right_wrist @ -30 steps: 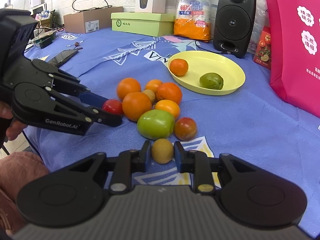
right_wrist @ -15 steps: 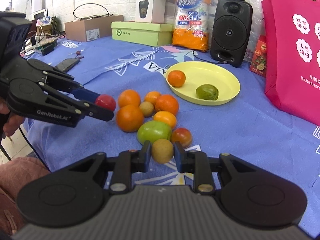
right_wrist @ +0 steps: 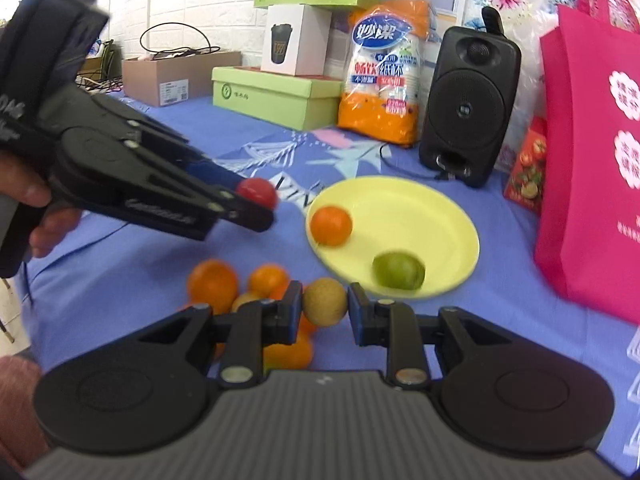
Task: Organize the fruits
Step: 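Carry the red tomato and kiwi onto the yellow plate and release both, then grasp a large orange with the left tool while the right tool grasps a dark-red tomato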
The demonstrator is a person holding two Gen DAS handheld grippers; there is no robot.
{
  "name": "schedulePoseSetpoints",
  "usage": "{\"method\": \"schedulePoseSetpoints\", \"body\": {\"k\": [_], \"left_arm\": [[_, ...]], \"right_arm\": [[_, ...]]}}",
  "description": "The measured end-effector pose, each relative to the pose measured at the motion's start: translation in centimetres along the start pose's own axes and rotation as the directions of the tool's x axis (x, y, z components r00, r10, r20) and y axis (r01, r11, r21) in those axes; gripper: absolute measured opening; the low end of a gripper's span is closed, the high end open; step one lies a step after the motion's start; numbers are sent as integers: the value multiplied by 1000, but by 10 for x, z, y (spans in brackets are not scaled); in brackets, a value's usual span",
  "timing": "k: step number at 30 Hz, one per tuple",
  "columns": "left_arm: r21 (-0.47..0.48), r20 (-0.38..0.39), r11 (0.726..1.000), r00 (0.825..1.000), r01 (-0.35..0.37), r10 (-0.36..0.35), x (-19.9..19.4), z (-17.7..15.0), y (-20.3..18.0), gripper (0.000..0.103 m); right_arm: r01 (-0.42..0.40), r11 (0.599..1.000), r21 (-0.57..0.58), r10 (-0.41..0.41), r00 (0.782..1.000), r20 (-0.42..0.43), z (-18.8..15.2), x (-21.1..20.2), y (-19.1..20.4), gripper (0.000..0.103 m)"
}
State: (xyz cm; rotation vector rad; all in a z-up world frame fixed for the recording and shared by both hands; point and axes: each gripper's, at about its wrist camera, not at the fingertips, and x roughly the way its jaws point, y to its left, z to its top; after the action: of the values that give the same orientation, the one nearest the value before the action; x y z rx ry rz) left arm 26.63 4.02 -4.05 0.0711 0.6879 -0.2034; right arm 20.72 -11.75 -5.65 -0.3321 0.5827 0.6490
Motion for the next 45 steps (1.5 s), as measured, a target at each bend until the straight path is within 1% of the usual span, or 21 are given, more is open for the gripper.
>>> {"method": "schedulePoseSetpoints", "body": {"k": [6,12,13,14,15,16,17,18,20,23,25,27,28,29,32,33,34,38,41,45], "left_arm": [[-8,-38,1000,999,-5,5,59,34,17,31],[6,-83,999,996,-31,32,104,45,25,32],[7,-86,999,995,-41,42,109,45,26,34],[8,-86,999,995,-51,52,112,46,26,39],[9,-84,998,994,-63,64,113,47,26,56],[12,-73,997,994,-75,76,113,47,25,68],[21,-58,996,995,-85,86,110,47,24,71],[31,-48,995,995,-90,92,107,47,23,72],[41,-35,995,995,-95,96,99,47,21,72],[28,-16,996,996,-88,88,80,44,21,72],[10,-4,996,996,-84,84,65,39,22,77],[-2,5,997,997,-82,82,50,33,21,79],[-6,10,997,997,-81,81,42,29,20,79],[-10,14,997,996,-83,83,34,26,19,79],[-29,22,996,996,-84,84,11,11,17,80],[-34,23,996,996,-84,84,4,6,16,82],[-40,23,996,996,-84,85,-2,0,14,82],[-69,16,995,998,-67,69,-26,-26,10,82],[-87,5,995,999,-51,52,-43,-48,5,82],[-102,11,993,999,-50,52,-67,-69,-1,82]], "right_arm": [[-18,1000,-3,18,1000,0,22,39,-13,24],[-26,1000,18,26,1000,-13,28,69,-18,24],[-23,1000,21,23,1000,-15,29,73,-19,24],[-17,1000,24,17,1000,-15,29,75,-20,24],[-10,1000,25,11,1000,-15,30,78,-21,24],[-4,1000,26,5,1000,-12,30,79,-23,26],[0,1000,28,1,1000,-10,30,79,-24,27],[3,999,33,-2,1000,-8,30,78,-25,27],[3,999,39,-3,1000,-6,29,75,-27,27],[12,999,37,-12,1000,-1,28,67,-27,27],[13,999,38,-13,1000,10,27,59,-26,27],[19,999,36,-20,1000,18,25,49,-24,31],[24,999,36,-25,999,22,24,44,-22,35],[28,999,39,-29,999,25,22,39,-21,38],[33,998,57,-35,999,31,14,23,-21,40],[33,997,67,-36,999,34,11,17,-21,41],[32,996,80,-35,999,37,7,11,-22,44],[2,991,136,-8,999,37,-13,-10,-24,44],[11,992,127,-12,1000,10,-27,-21,-20,44],[10,993,116,-7,1000,-30,-47,-31,-13,44]]}}
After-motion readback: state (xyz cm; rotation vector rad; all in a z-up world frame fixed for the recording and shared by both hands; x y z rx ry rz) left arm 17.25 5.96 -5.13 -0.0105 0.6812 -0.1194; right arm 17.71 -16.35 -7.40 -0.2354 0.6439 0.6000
